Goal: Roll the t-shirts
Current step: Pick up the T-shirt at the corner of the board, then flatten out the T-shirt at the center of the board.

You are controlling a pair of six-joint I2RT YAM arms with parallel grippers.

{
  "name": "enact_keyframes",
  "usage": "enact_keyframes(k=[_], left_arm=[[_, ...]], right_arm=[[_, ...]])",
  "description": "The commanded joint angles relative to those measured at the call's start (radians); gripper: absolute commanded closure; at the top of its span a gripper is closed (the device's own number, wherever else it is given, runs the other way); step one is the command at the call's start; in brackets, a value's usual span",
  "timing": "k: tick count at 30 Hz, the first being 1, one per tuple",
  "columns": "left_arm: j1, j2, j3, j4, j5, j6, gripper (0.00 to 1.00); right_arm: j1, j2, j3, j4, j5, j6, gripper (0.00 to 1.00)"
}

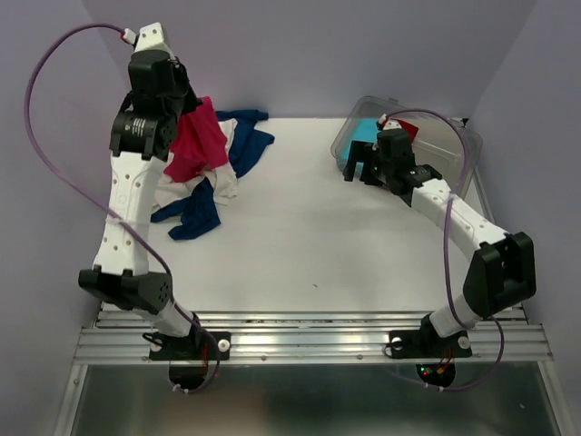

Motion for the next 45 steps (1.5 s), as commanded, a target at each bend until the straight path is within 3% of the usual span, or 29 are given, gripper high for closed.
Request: enact_keyframes(k=[1, 7, 15, 21, 30, 36, 37, 38, 39, 41, 42, 45], left_arm=[[-0.167, -0.153, -0.07, -0.001, 0.073, -0.001, 1.0], [-0.405, -0.321, -0.373, 0.14, 0.151, -0.162, 1.0], [-0.633, -0.317, -0.714, 0.364, 0.278, -0.314, 1.0], [-0.735, -0.23, -0.63, 0.355, 0.32, -0.256, 1.0], [-0.87, -0.12, -0.562, 0.474, 0.449, -0.322, 1.0], [-0.887, -0.089, -0.588, 0.565, 0.486, -0.368, 1.0], [-0.884, -0.074, -0.584, 0.544, 0.475, -0.365, 0.95], [-0.881, -0.068, -0.576, 0.525, 0.463, -0.359, 0.83], [-0.876, -0.063, -0.565, 0.507, 0.434, -0.344, 0.44], [-0.85, -0.068, -0.555, 0.445, 0.401, -0.325, 0.17], [-0.835, -0.075, -0.552, 0.409, 0.369, -0.307, 0.13], [-0.743, -0.13, -0.587, 0.372, 0.337, -0.287, 0.13]], right_arm=[[0.001, -0.106, -0.024, 0.019, 0.097, 0.016, 0.0], [0.001, -0.228, -0.064, 0.01, 0.215, 0.007, 0.0], [0.001, -0.326, -0.134, 0.006, 0.326, 0.017, 0.0], [0.001, -0.37, -0.166, 0.006, 0.378, 0.037, 0.0], [0.001, -0.452, -0.228, 0.011, 0.519, 0.083, 0.0], [-0.009, -0.496, -0.266, 0.017, 0.572, 0.086, 0.0], [-0.009, -0.499, -0.272, 0.019, 0.57, 0.088, 0.0], [-0.009, -0.504, -0.277, 0.017, 0.569, 0.09, 0.0], [-0.009, -0.513, -0.28, 0.017, 0.566, 0.093, 0.0], [-0.009, -0.522, -0.288, 0.017, 0.57, 0.09, 0.0], [-0.009, -0.53, -0.291, 0.017, 0.57, 0.087, 0.0], [-0.009, -0.542, -0.294, 0.017, 0.57, 0.079, 0.0]])
